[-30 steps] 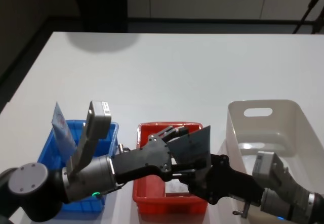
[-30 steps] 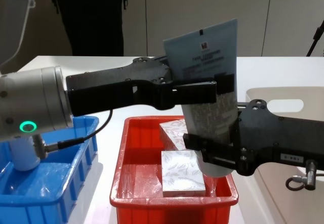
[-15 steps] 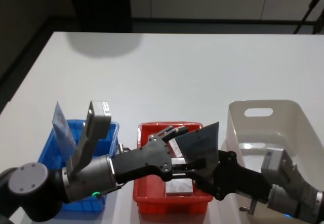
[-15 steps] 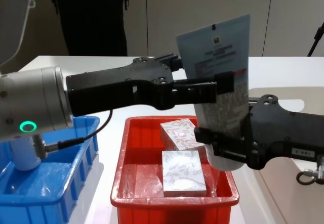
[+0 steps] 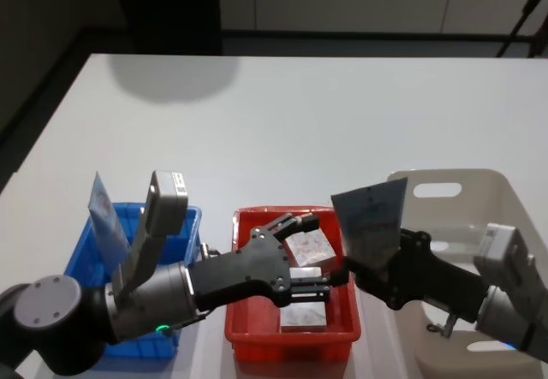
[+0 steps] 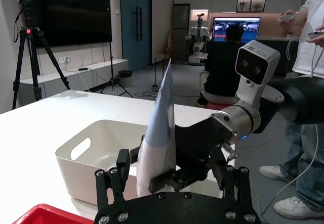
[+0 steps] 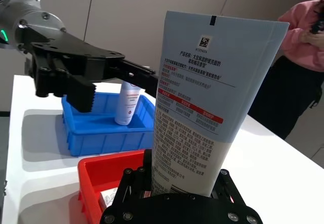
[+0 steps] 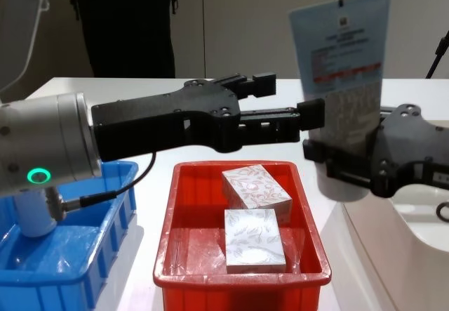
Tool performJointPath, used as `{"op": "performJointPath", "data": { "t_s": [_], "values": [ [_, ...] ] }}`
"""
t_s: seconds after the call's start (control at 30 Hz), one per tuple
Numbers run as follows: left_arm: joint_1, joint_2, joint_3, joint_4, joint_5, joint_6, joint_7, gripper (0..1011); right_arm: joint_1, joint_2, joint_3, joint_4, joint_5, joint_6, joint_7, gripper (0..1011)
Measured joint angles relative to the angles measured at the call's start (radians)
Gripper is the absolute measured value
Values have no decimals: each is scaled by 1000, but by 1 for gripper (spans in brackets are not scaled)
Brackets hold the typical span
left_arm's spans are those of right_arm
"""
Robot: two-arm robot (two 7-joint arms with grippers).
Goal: Bimanual collaborative sorting of washing and personal care products
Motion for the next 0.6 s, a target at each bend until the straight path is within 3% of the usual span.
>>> {"op": "performJointPath", "data": {
  "t_s": [0.6],
  "values": [
    [0,0,0,0,0,0,0,1002,-14,-3,82,-4,-1,9,-56,491]
  ]
}}
